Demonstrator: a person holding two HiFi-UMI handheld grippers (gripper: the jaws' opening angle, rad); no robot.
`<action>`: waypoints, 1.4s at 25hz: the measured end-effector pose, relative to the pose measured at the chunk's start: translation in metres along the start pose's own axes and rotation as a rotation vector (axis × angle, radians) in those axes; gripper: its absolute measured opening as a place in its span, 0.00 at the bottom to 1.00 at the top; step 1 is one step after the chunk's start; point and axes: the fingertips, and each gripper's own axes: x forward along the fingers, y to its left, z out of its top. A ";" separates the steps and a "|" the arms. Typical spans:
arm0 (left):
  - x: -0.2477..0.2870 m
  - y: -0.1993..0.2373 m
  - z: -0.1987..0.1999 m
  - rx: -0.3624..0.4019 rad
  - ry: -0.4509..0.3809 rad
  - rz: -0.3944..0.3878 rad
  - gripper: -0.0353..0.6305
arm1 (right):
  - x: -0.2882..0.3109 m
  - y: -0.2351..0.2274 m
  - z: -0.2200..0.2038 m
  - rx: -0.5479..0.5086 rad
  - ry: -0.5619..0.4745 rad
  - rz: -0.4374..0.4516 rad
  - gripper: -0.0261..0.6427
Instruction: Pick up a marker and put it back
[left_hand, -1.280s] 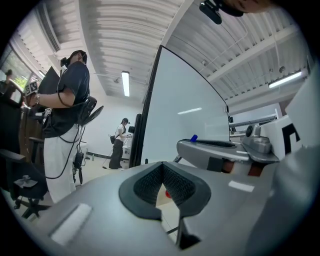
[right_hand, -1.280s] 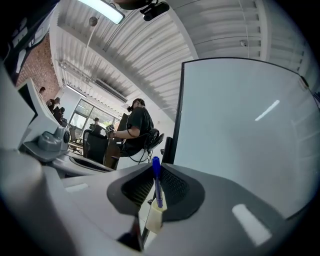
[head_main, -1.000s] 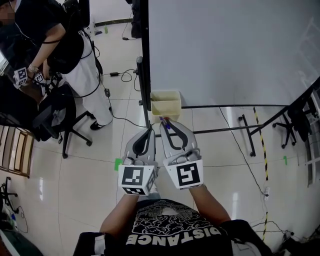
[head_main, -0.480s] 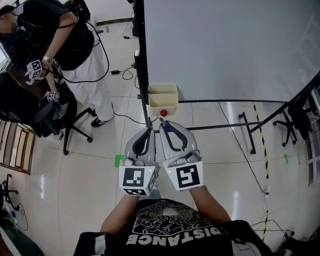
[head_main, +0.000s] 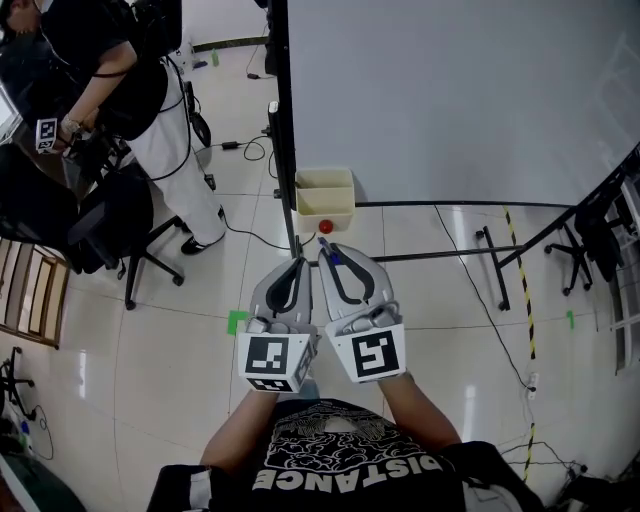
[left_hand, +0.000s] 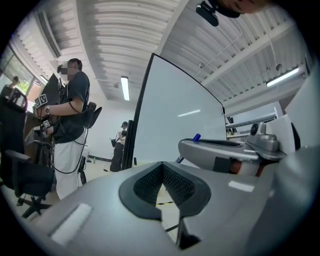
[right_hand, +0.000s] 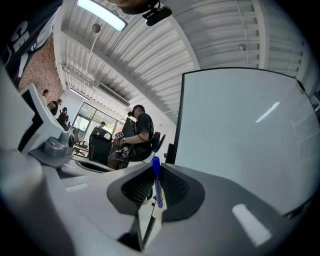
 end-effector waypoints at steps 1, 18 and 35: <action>0.001 0.001 0.000 -0.001 0.000 0.002 0.06 | 0.001 -0.001 0.000 0.000 0.000 0.000 0.10; 0.026 0.025 -0.003 -0.005 0.023 -0.011 0.06 | 0.034 -0.014 -0.004 0.009 -0.002 -0.029 0.10; 0.048 0.054 0.004 -0.012 0.017 -0.026 0.06 | 0.077 -0.019 -0.025 0.020 0.052 -0.038 0.10</action>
